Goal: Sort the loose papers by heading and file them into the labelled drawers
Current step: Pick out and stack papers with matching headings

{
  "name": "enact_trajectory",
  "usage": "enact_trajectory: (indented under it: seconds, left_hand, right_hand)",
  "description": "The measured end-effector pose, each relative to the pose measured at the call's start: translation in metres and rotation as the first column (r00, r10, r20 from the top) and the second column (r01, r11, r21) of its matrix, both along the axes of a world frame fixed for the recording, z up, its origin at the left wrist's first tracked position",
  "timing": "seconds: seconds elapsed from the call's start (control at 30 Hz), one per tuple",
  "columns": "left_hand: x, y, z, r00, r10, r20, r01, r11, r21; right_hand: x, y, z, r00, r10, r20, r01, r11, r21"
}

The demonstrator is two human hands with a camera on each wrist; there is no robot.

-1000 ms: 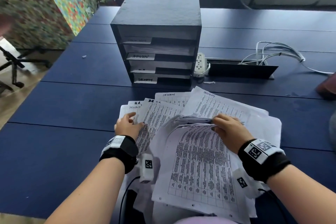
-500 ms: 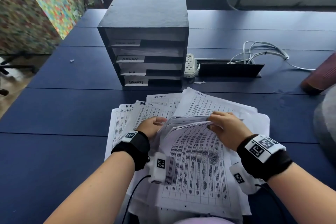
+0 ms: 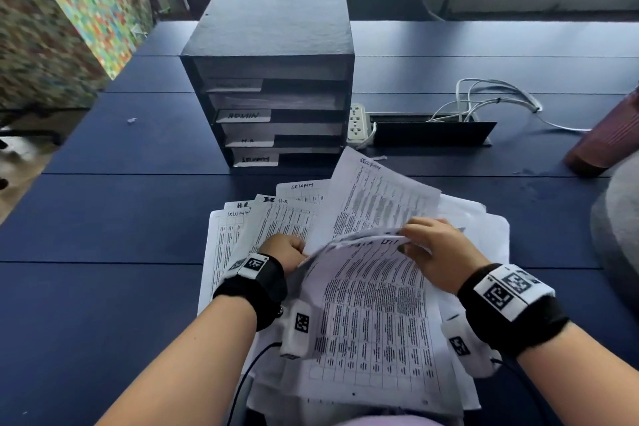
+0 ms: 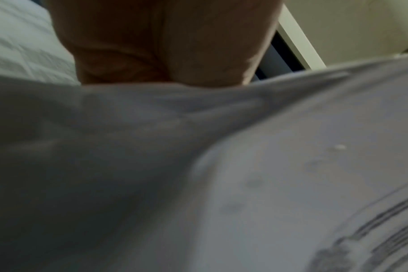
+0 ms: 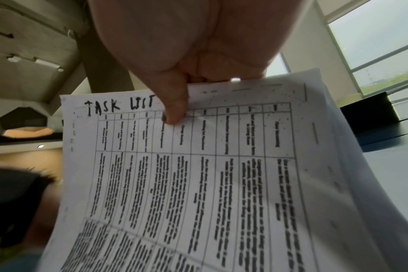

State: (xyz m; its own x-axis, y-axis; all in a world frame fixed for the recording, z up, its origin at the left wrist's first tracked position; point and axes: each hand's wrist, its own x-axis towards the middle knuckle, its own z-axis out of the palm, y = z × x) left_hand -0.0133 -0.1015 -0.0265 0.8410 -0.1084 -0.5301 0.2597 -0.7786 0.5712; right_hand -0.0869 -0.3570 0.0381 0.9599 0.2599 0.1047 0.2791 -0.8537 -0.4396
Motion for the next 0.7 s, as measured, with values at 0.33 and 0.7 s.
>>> enact_trajectory:
  seconds: [0.33,0.7]
  left_hand:
    - [-0.022,0.036,0.011,0.954,-0.284,-0.096,0.299,0.928,0.222]
    - [-0.009,0.022,0.015,0.989,0.146,0.034,-0.123,0.921,-0.371]
  right_hand:
    - [0.034,0.002,0.018,0.950,-0.212,-0.228,0.219,0.976,0.003]
    - [0.040,0.015,0.025,0.939,-0.177,-0.294,0.148,0.982,-0.118]
